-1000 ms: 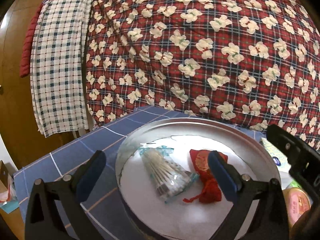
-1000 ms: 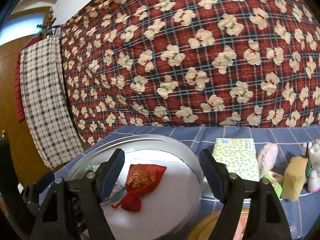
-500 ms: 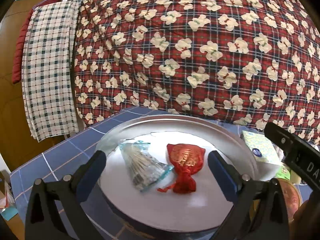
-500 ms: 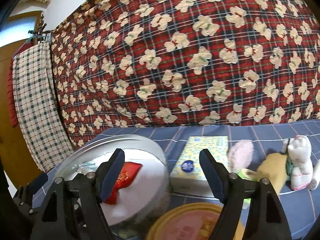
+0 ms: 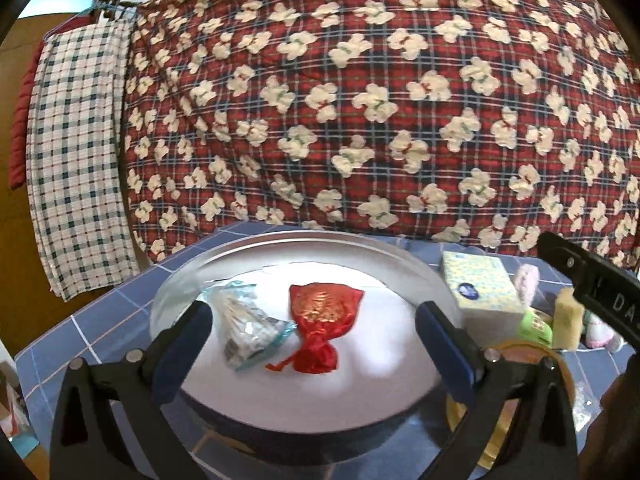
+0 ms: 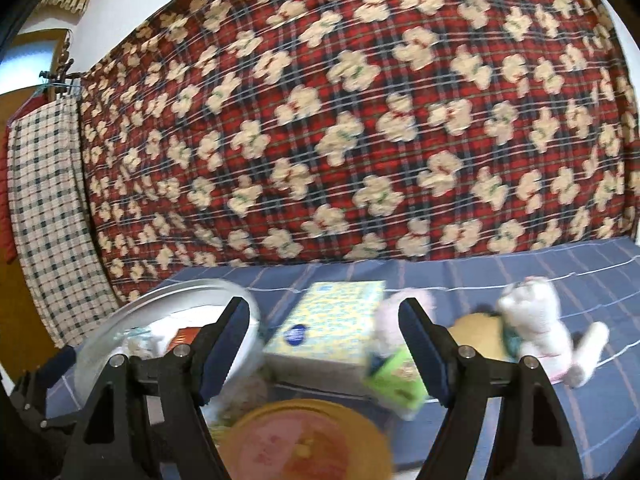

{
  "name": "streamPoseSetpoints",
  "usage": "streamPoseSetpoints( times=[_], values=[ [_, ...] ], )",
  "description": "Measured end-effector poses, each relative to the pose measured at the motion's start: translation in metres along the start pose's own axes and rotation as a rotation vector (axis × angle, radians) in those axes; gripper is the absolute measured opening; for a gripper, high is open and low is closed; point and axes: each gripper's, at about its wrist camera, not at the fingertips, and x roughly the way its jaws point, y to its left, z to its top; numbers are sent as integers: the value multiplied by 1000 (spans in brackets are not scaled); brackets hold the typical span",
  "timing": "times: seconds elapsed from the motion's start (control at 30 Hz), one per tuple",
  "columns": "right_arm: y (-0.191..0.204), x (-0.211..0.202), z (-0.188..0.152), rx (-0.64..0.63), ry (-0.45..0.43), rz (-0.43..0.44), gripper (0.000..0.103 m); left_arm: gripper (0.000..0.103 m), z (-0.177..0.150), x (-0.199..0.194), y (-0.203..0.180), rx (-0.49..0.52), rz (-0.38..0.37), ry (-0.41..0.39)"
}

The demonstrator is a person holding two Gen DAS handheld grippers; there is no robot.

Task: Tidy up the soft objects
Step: 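Withdraw both grippers from the tin toward the remaining items, then grasp the small clear plastic bag with the left gripper while the right grasps the white gauze roll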

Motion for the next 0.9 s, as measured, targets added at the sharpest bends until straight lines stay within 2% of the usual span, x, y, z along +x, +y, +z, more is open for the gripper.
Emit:
streamPoseSetpoints(
  times=[0.27, 0.6, 0.8, 0.9],
  values=[
    [-46, -16, 1, 0, -15, -103, 79, 103, -2, -10, -23, 37, -72, -9],
    [-96, -30, -4, -7, 9, -206, 79, 103, -7, -30, -59, 104, -227, -32],
    [-120, -36, -4, 11, 20, -239, 79, 103, -13, -47, -94, 219, -401, -28],
    [-131, -39, -3, 37, 19, -249, 79, 103, -16, -49, -117, 318, -500, 17]
  ],
)
